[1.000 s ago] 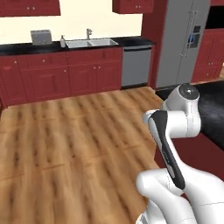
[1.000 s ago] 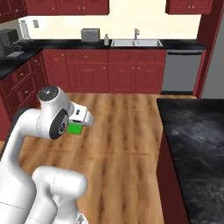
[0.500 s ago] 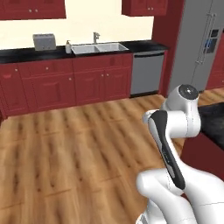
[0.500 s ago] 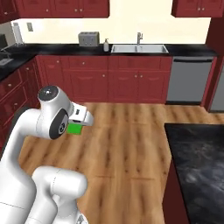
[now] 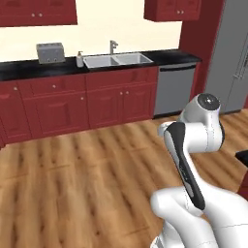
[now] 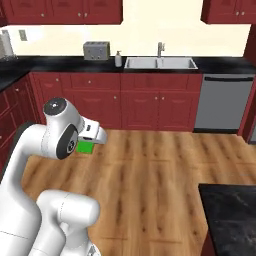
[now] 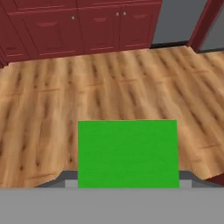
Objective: Restock the sink supplies by placing the sponge and soap dispenser on the counter and next to the sink. Make sure the soap dispenser is upright.
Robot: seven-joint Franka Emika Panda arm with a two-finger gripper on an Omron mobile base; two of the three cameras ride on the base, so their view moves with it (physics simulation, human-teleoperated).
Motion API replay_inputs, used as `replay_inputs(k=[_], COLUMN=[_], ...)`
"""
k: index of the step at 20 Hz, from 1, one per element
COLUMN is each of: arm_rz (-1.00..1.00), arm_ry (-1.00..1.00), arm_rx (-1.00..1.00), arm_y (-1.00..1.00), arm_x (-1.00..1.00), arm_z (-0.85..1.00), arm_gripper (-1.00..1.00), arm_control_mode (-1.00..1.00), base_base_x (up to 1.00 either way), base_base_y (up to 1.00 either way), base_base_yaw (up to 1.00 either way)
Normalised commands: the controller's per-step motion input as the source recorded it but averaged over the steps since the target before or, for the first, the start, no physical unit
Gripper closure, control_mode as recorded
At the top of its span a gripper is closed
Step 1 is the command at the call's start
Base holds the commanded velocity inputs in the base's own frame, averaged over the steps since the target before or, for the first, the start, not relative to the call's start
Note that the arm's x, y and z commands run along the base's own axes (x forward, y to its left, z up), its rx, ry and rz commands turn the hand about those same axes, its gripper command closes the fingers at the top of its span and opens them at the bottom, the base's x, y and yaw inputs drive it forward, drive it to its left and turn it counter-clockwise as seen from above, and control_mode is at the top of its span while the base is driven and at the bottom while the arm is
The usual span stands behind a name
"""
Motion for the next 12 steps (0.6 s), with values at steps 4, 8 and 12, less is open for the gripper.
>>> replay_inputs(k=[4,8,12], arm_rz=[0.00,0.00,0.00], arm_ry=[0.00,0.00,0.00], arm_rx=[0.00,0.00,0.00], arm_y=[0.00,0.00,0.00], arm_x=[0.00,0.00,0.00], arm_z=[0.00,0.00,0.00], arm_gripper=[1.00,1.00,1.00], arm_control_mode=[1.00,1.00,1.00], base_base_x=[1.00,1.00,1.00], base_base_y=[-0.10,-0.33,-0.47], base_base_yaw=[0.00,0.00,0.00])
